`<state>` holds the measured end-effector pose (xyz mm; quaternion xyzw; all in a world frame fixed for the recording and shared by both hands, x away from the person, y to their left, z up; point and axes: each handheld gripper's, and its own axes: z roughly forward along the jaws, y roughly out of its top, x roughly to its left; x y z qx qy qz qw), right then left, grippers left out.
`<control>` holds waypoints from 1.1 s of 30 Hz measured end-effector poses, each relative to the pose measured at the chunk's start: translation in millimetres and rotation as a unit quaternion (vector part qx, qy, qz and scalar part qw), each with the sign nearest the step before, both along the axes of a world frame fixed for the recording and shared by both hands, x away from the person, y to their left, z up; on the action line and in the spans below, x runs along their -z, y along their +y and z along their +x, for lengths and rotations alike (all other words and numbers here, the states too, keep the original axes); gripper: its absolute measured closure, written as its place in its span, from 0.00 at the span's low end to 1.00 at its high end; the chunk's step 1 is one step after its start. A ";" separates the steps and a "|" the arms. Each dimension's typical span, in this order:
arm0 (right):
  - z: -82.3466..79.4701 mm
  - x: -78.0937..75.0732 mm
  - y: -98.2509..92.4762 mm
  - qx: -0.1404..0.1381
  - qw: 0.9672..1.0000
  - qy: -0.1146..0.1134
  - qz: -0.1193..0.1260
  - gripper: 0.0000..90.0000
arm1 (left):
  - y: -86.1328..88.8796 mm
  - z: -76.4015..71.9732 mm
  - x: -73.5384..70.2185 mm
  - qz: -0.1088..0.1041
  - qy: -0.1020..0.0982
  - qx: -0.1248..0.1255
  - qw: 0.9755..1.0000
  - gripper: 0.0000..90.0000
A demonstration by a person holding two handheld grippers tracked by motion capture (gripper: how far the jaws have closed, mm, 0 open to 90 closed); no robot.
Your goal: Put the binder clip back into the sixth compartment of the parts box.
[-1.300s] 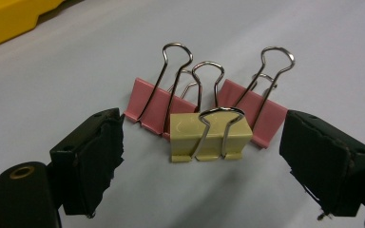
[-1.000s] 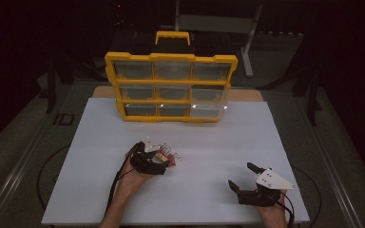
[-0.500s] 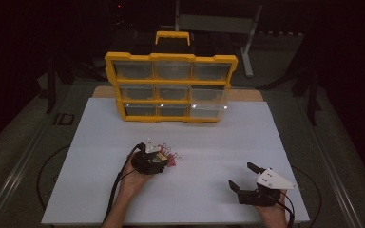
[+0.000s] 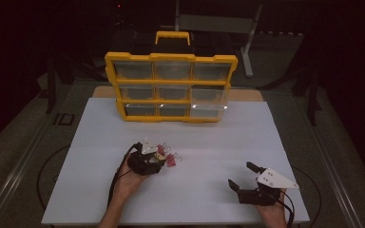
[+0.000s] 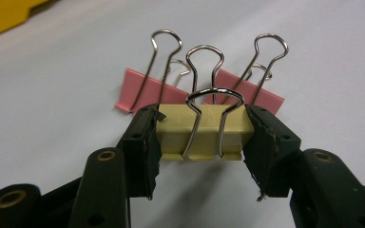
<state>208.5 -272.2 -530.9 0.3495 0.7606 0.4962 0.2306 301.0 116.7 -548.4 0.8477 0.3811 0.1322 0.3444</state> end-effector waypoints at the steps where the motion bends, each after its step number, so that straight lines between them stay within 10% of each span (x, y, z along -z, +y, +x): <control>1: 0.0 0.0 0.0 0.000 1.000 0.000 0.000 0.09 | 1.3 -0.1 -1.6 0.000 -0.001 -0.001 1.000 0.56; 33: 0.2 -0.2 -0.1 0.002 1.000 -0.001 0.004 0.09 | -2.0 3.1 -60.0 0.009 -0.048 0.035 0.998 0.56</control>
